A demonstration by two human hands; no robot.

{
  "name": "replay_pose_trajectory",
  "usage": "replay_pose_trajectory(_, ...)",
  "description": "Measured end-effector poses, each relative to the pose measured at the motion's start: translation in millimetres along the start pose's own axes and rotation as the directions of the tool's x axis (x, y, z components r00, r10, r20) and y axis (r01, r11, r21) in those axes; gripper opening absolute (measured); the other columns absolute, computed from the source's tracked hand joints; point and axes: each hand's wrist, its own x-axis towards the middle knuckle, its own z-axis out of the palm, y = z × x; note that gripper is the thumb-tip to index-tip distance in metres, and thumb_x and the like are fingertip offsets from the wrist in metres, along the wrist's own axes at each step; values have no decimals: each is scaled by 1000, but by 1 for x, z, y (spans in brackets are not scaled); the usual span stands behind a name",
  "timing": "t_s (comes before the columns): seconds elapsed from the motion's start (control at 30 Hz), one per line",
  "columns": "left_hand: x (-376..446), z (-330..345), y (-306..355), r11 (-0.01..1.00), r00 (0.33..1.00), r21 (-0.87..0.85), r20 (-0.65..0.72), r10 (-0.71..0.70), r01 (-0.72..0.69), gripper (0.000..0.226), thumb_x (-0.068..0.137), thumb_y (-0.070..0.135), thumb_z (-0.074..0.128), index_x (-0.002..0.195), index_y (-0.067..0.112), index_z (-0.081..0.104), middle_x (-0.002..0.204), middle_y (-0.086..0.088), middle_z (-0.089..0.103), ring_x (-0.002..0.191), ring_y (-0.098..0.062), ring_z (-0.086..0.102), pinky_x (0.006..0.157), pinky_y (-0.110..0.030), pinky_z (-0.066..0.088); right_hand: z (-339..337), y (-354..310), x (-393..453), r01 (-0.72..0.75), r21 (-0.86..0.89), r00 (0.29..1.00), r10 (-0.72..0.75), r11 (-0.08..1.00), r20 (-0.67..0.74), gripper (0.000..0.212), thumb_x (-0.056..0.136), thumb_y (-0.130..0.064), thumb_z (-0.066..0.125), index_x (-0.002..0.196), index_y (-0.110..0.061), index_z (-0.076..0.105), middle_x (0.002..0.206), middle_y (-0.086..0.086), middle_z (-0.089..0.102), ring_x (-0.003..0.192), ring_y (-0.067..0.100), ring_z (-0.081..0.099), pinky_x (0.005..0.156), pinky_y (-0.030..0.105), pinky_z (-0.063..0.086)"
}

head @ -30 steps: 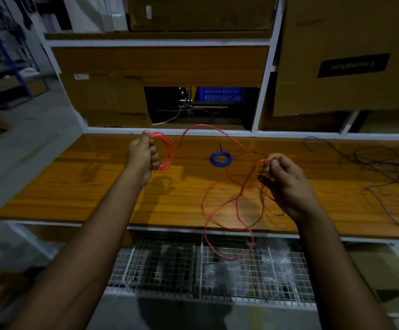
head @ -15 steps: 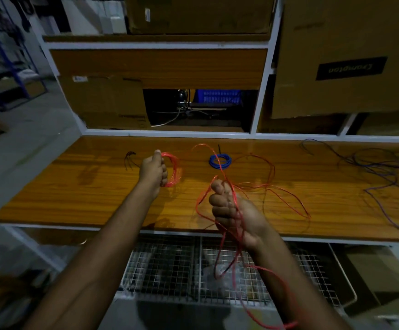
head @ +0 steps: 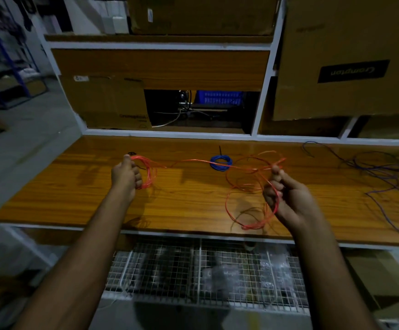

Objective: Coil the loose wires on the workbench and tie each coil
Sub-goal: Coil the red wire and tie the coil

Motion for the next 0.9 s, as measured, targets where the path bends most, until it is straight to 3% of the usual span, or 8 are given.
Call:
replay_pose_trajectory(0.1, 5, -5, 8, 1000, 1000, -20, 13, 3, -3, 34, 106, 41, 36, 79, 22, 46, 58, 7, 32, 41, -6, 27, 37, -21, 21, -24, -1, 11, -48, -588, 977, -86, 807, -197, 21, 102, -22, 44, 92, -12, 60, 76, 1, 55, 62, 11, 50, 58, 24, 42)
replay_pose_trajectory(0.17, 4, -4, 12, 1000, 999, -9, 49, 20, -20, 35, 106, 41, 37, 78, 22, 47, 58, 7, 32, 42, -6, 28, 38, -22, 21, -40, 2, 19, -86, -908, 936, -278, 410, -214, 24, 99, -23, 49, 83, -11, 63, 79, 6, 59, 70, 19, 52, 64, 34, 41)
replay_pose_trajectory(0.23, -2, 3, 14, 999, 991, 7, 125, 47, -48, 35, 106, 40, 37, 77, 22, 46, 55, 7, 31, 42, -7, 27, 39, -22, 21, -53, 8, 30, -116, -993, 906, -413, -27, -94, 29, 97, -24, 53, 78, -8, 68, 71, 11, 60, 64, 24, 51, 61, 35, 38)
replay_pose_trajectory(0.3, -12, 14, 16, 997, 975, 21, 209, 68, -74, 36, 106, 40, 37, 76, 22, 44, 53, 8, 30, 42, -8, 25, 40, -23, 20, -61, 17, 40, -198, -953, 882, -466, -230, -70, 28, 96, -27, 53, 89, -2, 65, 78, 13, 63, 69, 27, 55, 62, 33, 41)
replay_pose_trajectory(0.47, -34, 46, 16, 997, 924, 6, 378, 64, -72, 39, 106, 38, 37, 71, 22, 39, 48, 9, 26, 38, -7, 22, 39, -18, 18, -42, 32, 46, -162, -946, 739, -669, -280, 72, 22, 94, -25, 56, 111, -11, 54, 102, 9, 62, 90, 25, 58, 71, 34, 45)
replay_pose_trajectory(0.7, -63, 73, 30, 993, 808, -98, 590, 8, 61, 41, 106, 37, 35, 68, 21, 35, 46, 9, 23, 35, -5, 20, 38, -18, 13, 17, 61, 43, 448, -862, 867, -120, -237, 484, 72, 91, -67, 48, 152, -34, 28, 152, -10, 32, 137, 10, 30, 109, 42, 30)
replay_pose_trajectory(0.8, -72, 82, 40, 985, 777, -131, 629, -3, 110, 44, 106, 38, 34, 65, 21, 33, 43, 10, 21, 32, -3, 19, 37, -16, 11, 13, 66, 56, 436, -858, 896, 43, -271, 442, 74, 88, -65, 56, 151, -36, 28, 153, -10, 38, 136, 10, 38, 106, 39, 37)
replay_pose_trajectory(0.9, -78, 86, 52, 971, 759, -183, 651, 1, 156, 45, 105, 38, 34, 64, 21, 34, 42, 9, 21, 31, -3, 19, 36, -15, 10, 10, 62, 56, 410, -902, 912, 84, -131, 403, 31, 103, -40, 47, 132, -30, 52, 111, 4, 71, 96, 18, 70, 82, 44, 57)
